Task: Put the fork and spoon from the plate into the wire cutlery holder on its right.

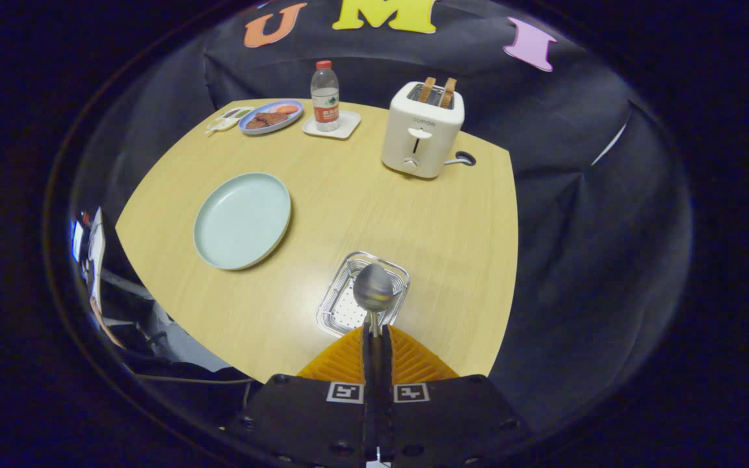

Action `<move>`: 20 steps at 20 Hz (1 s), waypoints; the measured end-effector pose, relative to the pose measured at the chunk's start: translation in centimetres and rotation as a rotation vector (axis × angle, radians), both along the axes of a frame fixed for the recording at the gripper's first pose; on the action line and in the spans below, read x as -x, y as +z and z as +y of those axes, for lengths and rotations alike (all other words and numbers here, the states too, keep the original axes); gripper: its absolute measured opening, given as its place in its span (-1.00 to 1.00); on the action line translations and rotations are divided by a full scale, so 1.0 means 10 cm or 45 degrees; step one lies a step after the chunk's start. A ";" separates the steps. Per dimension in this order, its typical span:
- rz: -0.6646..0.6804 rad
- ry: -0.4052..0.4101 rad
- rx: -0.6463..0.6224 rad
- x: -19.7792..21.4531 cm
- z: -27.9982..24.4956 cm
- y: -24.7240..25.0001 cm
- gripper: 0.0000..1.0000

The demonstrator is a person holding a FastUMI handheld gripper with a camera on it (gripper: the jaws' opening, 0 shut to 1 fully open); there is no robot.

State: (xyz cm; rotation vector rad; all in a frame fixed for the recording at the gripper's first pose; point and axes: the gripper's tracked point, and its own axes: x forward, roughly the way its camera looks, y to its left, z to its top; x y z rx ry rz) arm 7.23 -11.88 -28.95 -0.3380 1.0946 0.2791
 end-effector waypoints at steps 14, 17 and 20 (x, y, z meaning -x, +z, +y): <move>-0.426 -0.083 -0.211 -0.10 0.64 0.90 -0.01; -0.577 -0.058 -0.351 -0.01 1.04 1.34 0.59; -0.741 -0.083 -0.390 0.03 1.27 1.76 0.84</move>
